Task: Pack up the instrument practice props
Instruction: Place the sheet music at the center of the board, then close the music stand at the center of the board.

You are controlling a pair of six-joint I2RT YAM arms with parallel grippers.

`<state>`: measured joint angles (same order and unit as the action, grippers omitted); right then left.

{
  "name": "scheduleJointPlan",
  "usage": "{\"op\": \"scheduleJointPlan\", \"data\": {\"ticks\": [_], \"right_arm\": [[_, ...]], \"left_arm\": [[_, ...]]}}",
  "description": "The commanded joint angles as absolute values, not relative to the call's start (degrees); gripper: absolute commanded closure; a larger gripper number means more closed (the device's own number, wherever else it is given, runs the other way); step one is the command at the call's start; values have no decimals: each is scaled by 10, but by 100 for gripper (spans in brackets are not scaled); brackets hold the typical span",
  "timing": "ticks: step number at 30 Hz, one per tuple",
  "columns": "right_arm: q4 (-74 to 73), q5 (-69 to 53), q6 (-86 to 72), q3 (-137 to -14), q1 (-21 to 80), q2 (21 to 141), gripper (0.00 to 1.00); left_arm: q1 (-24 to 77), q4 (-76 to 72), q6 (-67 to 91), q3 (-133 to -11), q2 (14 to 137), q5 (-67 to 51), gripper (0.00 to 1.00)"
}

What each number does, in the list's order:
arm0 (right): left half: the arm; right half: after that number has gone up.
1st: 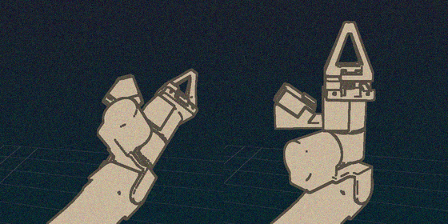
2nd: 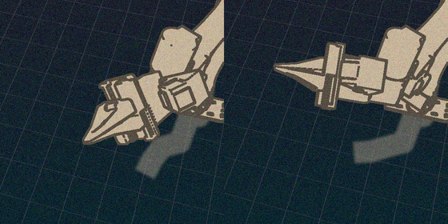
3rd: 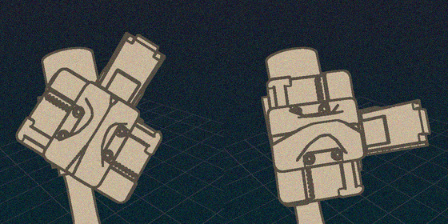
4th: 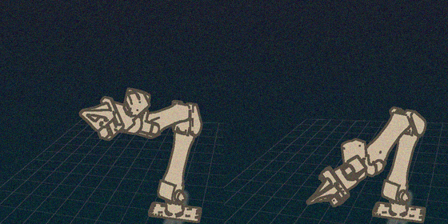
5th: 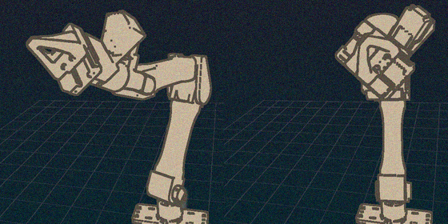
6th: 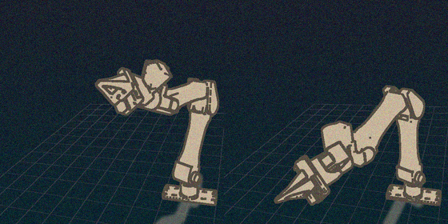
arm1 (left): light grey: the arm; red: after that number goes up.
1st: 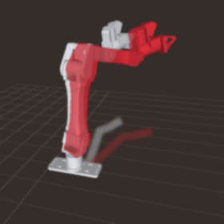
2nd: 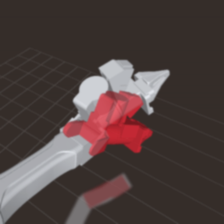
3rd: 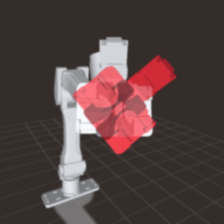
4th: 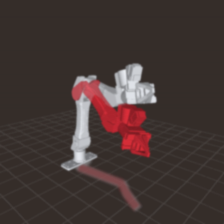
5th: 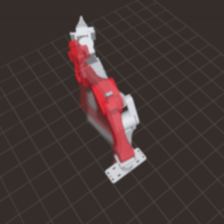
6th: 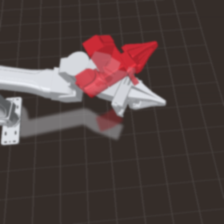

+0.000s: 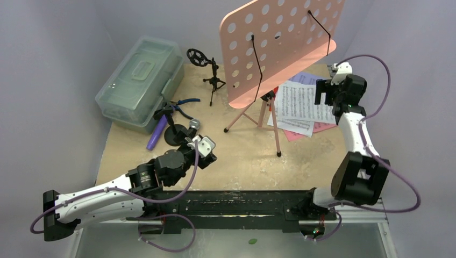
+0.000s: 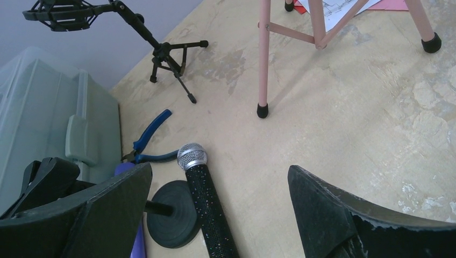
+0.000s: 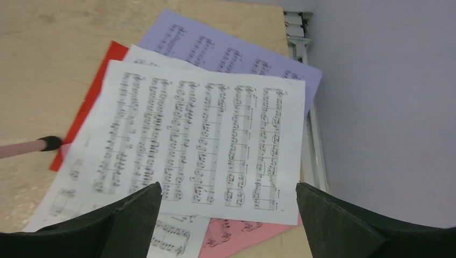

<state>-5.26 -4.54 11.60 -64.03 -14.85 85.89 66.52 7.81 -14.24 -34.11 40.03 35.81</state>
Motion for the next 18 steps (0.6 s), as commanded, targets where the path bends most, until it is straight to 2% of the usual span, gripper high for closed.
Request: {"op": "scheduleJointPlan", "data": {"ticks": [1, 11, 18], "right_arm": [[-133, -160, 151, -626, -151, 760, 1], [-238, -433, 149, -548, -152, 573, 1], [-276, -623, 299, -473, -152, 489, 1]], "left_arm": [[648, 65, -117, -351, 397, 341, 2], [552, 86, -17, -392, 428, 204, 4], [549, 21, 107, -371, 425, 40, 4]]}}
